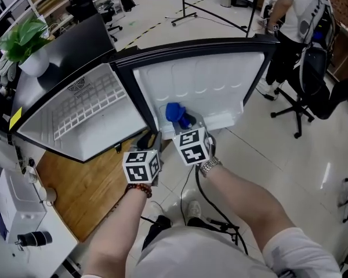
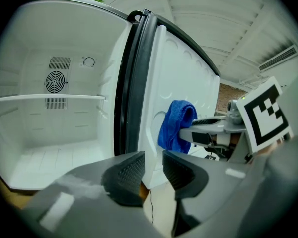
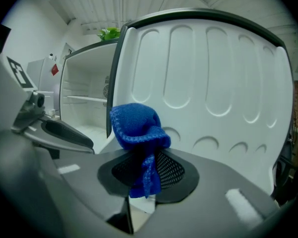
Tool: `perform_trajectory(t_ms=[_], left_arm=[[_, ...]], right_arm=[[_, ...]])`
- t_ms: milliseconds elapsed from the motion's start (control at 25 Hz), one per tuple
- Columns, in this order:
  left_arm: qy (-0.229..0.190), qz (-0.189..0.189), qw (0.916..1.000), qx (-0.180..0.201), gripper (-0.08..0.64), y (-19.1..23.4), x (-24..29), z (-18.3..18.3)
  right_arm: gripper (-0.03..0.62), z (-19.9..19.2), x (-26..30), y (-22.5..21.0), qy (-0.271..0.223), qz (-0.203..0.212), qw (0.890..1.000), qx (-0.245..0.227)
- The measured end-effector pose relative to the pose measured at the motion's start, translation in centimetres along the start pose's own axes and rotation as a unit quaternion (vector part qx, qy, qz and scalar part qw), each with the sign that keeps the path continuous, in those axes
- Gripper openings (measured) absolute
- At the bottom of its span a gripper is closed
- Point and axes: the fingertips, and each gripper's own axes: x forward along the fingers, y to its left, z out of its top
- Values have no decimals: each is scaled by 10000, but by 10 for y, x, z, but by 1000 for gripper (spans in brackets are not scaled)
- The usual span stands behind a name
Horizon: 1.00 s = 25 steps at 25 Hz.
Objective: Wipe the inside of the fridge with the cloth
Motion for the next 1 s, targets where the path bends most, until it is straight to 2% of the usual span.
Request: perform_trajectory(t_ms=[560,1000], left_arm=[[38,233,9997,-68,127,-2,18,9],[50,519,9986,-104,66,2,21,9]], right_arm=[[76,-29,-36,-106,192,-878,9956,258],[76,-47,-64,-177,307,-1531,9864,522]])
